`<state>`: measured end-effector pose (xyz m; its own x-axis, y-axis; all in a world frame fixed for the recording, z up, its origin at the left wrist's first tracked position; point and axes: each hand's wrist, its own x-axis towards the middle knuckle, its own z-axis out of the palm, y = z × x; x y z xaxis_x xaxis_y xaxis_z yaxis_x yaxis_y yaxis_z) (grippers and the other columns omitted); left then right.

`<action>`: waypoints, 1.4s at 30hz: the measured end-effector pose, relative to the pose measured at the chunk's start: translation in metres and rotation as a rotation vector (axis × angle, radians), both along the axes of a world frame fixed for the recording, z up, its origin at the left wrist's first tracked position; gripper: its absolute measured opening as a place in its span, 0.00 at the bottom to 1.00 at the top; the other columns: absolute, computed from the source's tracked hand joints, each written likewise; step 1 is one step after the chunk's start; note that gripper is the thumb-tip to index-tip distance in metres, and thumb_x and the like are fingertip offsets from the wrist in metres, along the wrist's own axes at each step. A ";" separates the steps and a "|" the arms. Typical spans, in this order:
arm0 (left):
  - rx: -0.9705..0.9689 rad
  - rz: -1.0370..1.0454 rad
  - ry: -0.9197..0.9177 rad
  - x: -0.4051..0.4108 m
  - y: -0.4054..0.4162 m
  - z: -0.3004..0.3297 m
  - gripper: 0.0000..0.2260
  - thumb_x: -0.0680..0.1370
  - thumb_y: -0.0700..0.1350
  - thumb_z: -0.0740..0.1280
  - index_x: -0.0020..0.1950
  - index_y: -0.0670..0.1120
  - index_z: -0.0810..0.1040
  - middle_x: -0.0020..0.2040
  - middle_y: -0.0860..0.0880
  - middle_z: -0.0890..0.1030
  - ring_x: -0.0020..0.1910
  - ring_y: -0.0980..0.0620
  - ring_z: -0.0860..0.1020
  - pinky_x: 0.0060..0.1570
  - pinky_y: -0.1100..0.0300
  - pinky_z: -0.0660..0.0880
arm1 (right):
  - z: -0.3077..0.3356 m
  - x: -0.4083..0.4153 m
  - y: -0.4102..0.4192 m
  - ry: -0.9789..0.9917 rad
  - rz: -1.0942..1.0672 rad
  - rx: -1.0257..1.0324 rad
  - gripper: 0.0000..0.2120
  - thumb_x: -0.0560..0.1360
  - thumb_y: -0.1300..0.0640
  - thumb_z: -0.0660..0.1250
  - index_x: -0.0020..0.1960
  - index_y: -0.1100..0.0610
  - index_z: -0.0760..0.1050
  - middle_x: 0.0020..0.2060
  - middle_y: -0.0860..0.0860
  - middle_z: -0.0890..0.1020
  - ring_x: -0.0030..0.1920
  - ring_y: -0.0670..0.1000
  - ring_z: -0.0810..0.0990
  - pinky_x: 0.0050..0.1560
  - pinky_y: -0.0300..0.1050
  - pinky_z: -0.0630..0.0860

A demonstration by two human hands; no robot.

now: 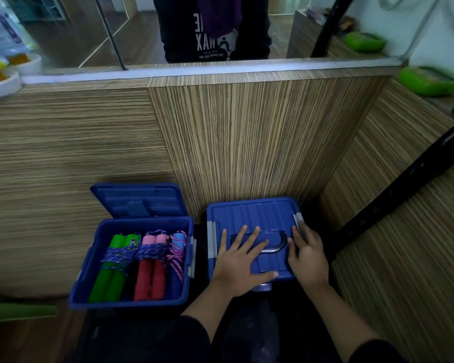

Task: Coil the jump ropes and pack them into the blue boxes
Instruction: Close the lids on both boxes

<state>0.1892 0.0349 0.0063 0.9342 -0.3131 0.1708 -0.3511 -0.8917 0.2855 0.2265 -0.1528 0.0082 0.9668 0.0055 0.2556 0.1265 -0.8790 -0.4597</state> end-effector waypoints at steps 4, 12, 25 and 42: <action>0.037 -0.006 0.086 0.011 -0.001 0.004 0.35 0.72 0.75 0.50 0.73 0.58 0.67 0.77 0.56 0.59 0.78 0.50 0.53 0.69 0.37 0.45 | -0.003 0.011 -0.004 0.004 0.004 -0.026 0.17 0.73 0.63 0.69 0.61 0.64 0.76 0.65 0.62 0.73 0.61 0.66 0.73 0.57 0.59 0.76; -0.004 -0.010 0.315 0.023 0.002 0.029 0.35 0.75 0.71 0.50 0.78 0.58 0.51 0.78 0.58 0.43 0.77 0.57 0.39 0.72 0.44 0.30 | -0.003 0.028 -0.001 -0.003 -0.039 -0.163 0.17 0.72 0.61 0.62 0.58 0.67 0.77 0.60 0.66 0.75 0.54 0.69 0.76 0.53 0.63 0.76; -0.008 0.592 -0.013 -0.048 0.244 0.023 0.21 0.74 0.50 0.58 0.60 0.42 0.81 0.60 0.43 0.81 0.58 0.46 0.80 0.55 0.43 0.76 | 0.047 0.016 0.232 0.121 0.281 0.122 0.23 0.74 0.55 0.67 0.66 0.64 0.69 0.62 0.60 0.73 0.63 0.61 0.71 0.62 0.54 0.70; -0.538 0.635 0.035 -0.068 0.304 -0.006 0.21 0.80 0.32 0.55 0.74 0.36 0.62 0.76 0.42 0.61 0.73 0.50 0.62 0.65 0.80 0.47 | 0.085 0.019 0.289 -0.023 0.208 0.515 0.11 0.78 0.60 0.64 0.58 0.62 0.75 0.48 0.53 0.79 0.49 0.51 0.76 0.51 0.46 0.74</action>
<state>0.1212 0.3385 0.0007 0.9130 0.3916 0.1143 0.1900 -0.6560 0.7305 0.2458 0.1357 0.0932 0.9529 0.0640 0.2965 0.2881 -0.4969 -0.8186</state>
